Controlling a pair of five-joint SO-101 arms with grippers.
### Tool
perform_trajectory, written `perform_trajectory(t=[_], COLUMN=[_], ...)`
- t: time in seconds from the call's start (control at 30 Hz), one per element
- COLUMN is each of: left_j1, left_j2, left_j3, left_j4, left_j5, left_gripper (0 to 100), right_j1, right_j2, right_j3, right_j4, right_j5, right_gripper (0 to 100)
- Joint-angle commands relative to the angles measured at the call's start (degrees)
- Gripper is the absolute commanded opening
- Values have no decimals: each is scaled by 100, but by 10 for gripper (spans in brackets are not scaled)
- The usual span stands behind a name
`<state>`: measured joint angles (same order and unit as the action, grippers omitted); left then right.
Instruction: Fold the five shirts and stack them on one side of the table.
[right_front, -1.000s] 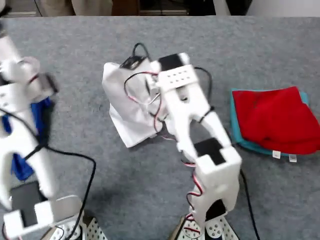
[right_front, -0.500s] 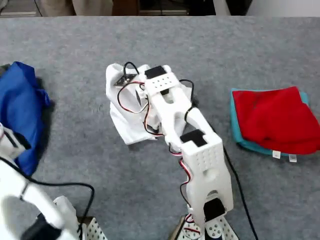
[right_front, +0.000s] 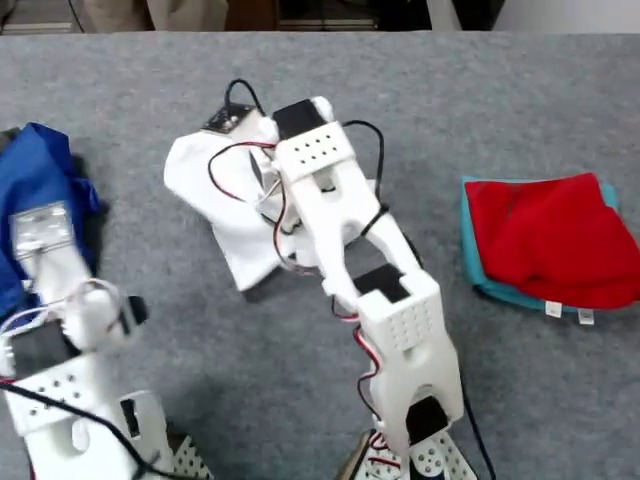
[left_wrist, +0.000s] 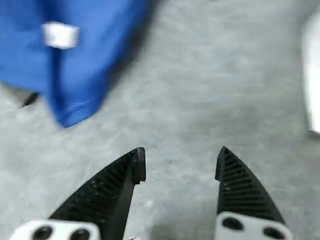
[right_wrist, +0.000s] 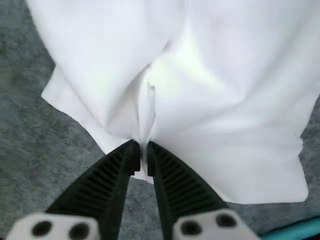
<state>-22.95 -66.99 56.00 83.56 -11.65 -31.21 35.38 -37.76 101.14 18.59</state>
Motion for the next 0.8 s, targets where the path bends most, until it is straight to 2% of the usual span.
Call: perform_trajectory(t=[0.0, 0.13, 0.37, 0.47, 0.57, 0.63, 0.77], left_j1=[1204, 2013, 3015, 3235, 3402, 3508, 3727], left_j2=[-198, -198, -189, -198, -189, -189, -189], left_j3=[97, 598, 1635, 1899, 2004, 2040, 2040], left_j4=[-457, -1424, -2831, -3473, -3587, -3473, -3446], left_j5=[607, 976, 1002, 985, 949, 633, -492], left_gripper=[236, 236, 233, 232, 232, 233, 232], right_j1=[-84, 321, 1059, 1305, 1666, 2009, 2668], right_j2=[-558, -558, -558, -541, -444, -356, -145], right_j3=[-418, -488, -470, -462, -488, -497, -505], right_j4=[-237, -721, -642, -686, -888, -958, -1152], right_j5=[-53, -70, -220, -211, -211, -211, -220], right_gripper=[9, 24, 256, 266, 260, 260, 260])
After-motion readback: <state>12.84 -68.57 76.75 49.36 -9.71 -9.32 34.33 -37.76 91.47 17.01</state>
